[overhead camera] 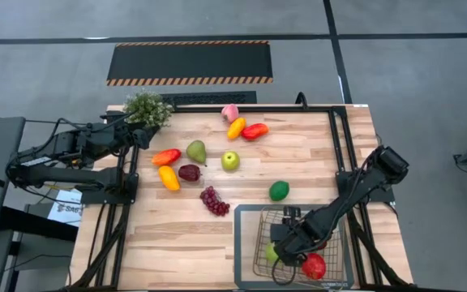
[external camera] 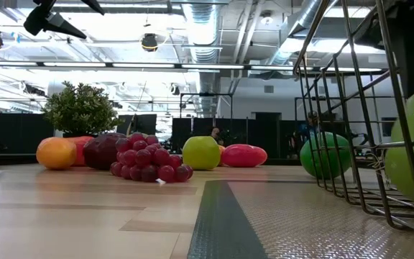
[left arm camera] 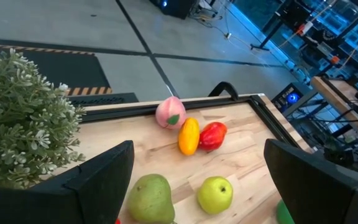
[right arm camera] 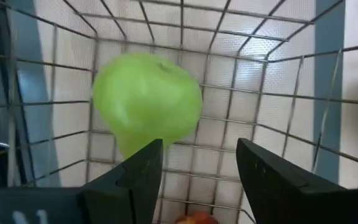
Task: Build produce basket
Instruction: Put the right green pear into the wire basket, then put the green pear into the wire basket
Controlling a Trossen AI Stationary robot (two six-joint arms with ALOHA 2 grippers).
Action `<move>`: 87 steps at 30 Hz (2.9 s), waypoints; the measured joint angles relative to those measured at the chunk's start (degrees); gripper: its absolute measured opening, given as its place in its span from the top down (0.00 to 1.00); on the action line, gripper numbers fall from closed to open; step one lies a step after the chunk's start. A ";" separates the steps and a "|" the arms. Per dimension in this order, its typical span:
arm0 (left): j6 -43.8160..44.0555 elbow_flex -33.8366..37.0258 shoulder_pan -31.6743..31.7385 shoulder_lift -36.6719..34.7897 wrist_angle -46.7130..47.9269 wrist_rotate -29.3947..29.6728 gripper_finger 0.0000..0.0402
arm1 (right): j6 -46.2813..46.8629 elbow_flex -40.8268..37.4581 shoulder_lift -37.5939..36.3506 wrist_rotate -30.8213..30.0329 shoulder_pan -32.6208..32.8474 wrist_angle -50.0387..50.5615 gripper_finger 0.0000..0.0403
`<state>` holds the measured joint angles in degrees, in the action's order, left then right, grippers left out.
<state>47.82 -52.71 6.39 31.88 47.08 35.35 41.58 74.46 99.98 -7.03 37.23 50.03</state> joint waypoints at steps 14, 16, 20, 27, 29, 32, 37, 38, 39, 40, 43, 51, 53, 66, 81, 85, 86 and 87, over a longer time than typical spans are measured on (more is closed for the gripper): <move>0.87 0.00 0.00 0.00 0.27 -0.46 0.14 | 0.17 0.36 3.39 0.19 0.58 -5.22 0.46; 0.86 0.00 0.00 0.02 0.27 -0.48 0.14 | -0.74 0.43 4.08 1.73 0.66 -7.49 0.46; 0.90 0.00 0.00 0.02 0.25 -0.48 0.14 | -1.95 0.10 3.92 3.69 0.59 -10.96 0.47; 0.92 0.00 0.00 0.02 0.24 -0.48 0.14 | -1.70 0.05 2.44 4.37 0.50 -9.68 0.47; 0.88 0.00 0.00 0.02 0.23 -0.48 0.14 | -1.78 0.71 2.21 5.50 0.13 -9.22 0.47; 0.91 0.00 0.00 0.02 0.23 -0.56 0.14 | -4.25 4.14 0.25 8.28 -0.97 -5.38 0.47; 0.61 0.00 0.00 0.02 0.25 -1.95 0.14 | -8.92 10.94 -5.26 4.87 -4.87 2.33 0.47; 0.60 0.00 0.00 0.02 0.32 -2.02 0.14 | -9.39 11.92 -6.36 2.02 -6.18 2.51 0.47; 0.60 0.00 0.00 0.02 0.47 -2.04 0.14 | -9.61 12.90 -7.37 -1.49 -7.75 2.56 0.47; 0.60 0.00 0.00 0.02 0.75 -2.03 0.14 | -9.62 13.63 -8.31 -4.82 -9.27 2.23 0.47; 0.63 0.00 0.00 0.00 1.62 -2.04 0.14 | -10.04 14.72 -9.63 -9.93 -15.25 -0.49 0.47; 2.09 0.00 0.00 0.00 3.00 -2.03 0.14 | -18.80 14.80 -2.18 -3.51 -30.29 -16.97 0.37; 2.45 0.00 0.00 0.00 2.99 -2.01 0.14 | -19.01 14.85 0.44 -3.54 -33.32 -21.33 0.31; 2.72 0.00 0.02 0.79 3.56 -1.84 0.14 | -15.71 28.27 20.23 -0.16 -46.65 -24.79 0.12; 3.67 0.00 0.07 1.51 3.62 -1.68 0.14 | -19.23 58.38 43.02 2.35 -48.94 -11.83 0.07; 3.68 0.00 0.07 1.51 3.62 -1.68 0.14 | -19.20 60.08 45.68 2.66 -49.62 -11.53 0.06; 3.68 0.00 0.07 1.51 3.62 -1.68 0.14 | -19.17 59.86 45.73 2.75 -49.80 -12.14 0.06; 3.68 0.00 0.07 1.51 3.62 -1.70 0.14 | -19.19 59.65 45.75 2.74 -49.83 -12.63 0.06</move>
<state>51.51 -52.71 6.46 33.39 50.70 33.65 22.39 134.11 145.73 -4.28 -12.60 37.40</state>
